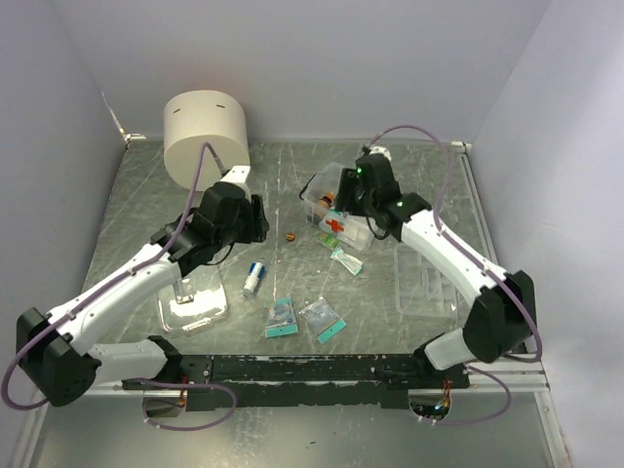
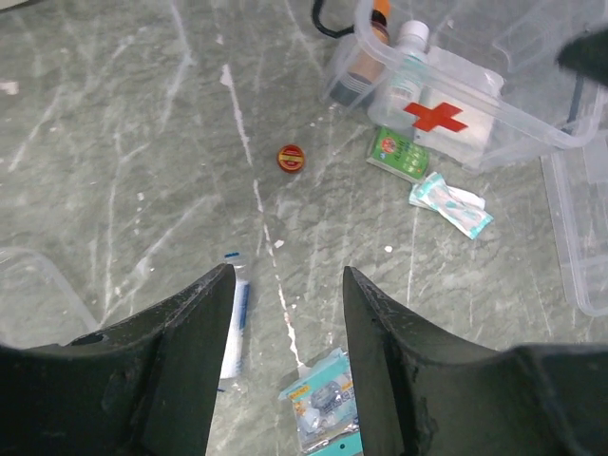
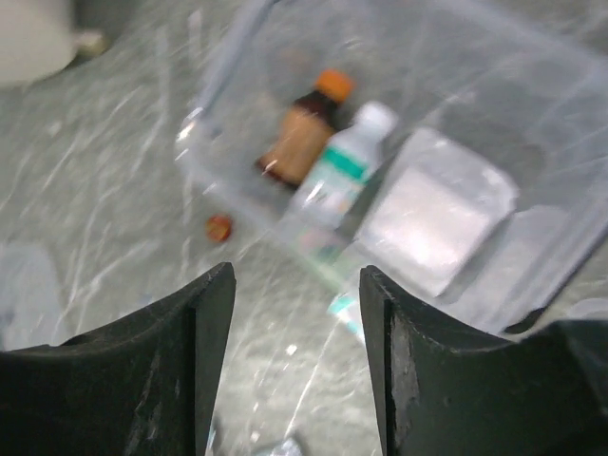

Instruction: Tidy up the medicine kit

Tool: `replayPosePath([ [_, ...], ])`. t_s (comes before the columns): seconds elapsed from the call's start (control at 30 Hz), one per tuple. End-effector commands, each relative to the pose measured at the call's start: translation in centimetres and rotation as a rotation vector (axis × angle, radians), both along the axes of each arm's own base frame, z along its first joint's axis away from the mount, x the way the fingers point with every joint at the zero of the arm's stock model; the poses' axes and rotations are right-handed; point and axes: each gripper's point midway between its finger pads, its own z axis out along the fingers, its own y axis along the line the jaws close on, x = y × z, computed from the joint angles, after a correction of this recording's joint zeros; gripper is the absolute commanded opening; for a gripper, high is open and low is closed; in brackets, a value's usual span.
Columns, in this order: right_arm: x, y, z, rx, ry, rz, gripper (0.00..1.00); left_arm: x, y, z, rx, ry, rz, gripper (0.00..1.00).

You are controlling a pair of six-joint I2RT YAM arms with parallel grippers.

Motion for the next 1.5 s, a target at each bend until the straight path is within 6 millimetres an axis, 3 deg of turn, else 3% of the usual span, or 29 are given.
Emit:
replayPosePath([
  [0.0,-4.6,5.6,1.3,0.054,-0.059,0.248,0.56,0.4,3.3,2.5,-0.029,-0.097,0.168,0.59],
  [0.13,-8.8,9.0,0.7,0.115,-0.035,0.370,0.58,0.4,5.5,5.4,-0.057,-0.200,0.262,0.59],
  [0.3,-13.1,11.4,-3.8,0.100,0.095,0.427,0.57,0.0,6.9,7.8,-0.121,-0.293,0.308,0.59],
  [0.4,-15.5,12.1,-7.0,0.075,0.176,0.456,0.57,-0.2,6.9,8.2,-0.145,-0.310,0.304,0.59],
  [0.6,-19.0,13.6,-10.9,0.041,0.294,0.536,0.56,-0.2,6.7,7.9,-0.139,-0.299,0.296,0.59],
  [0.83,-20.7,15.6,-13.9,0.018,0.376,0.579,0.53,0.0,6.5,7.2,-0.133,-0.288,0.291,0.59],
  [1.03,-19.7,14.2,-16.3,-0.104,0.398,0.466,0.50,-0.1,6.6,7.2,-0.125,-0.291,0.294,0.59],
  [1.13,-20.8,15.3,-16.5,-0.055,0.431,0.523,0.50,0.0,6.7,7.2,-0.123,-0.295,0.299,0.59],
  [1.47,-21.3,16.7,-15.7,-0.015,0.459,0.558,0.56,0.0,6.9,6.8,-0.118,-0.291,0.306,0.59],
])
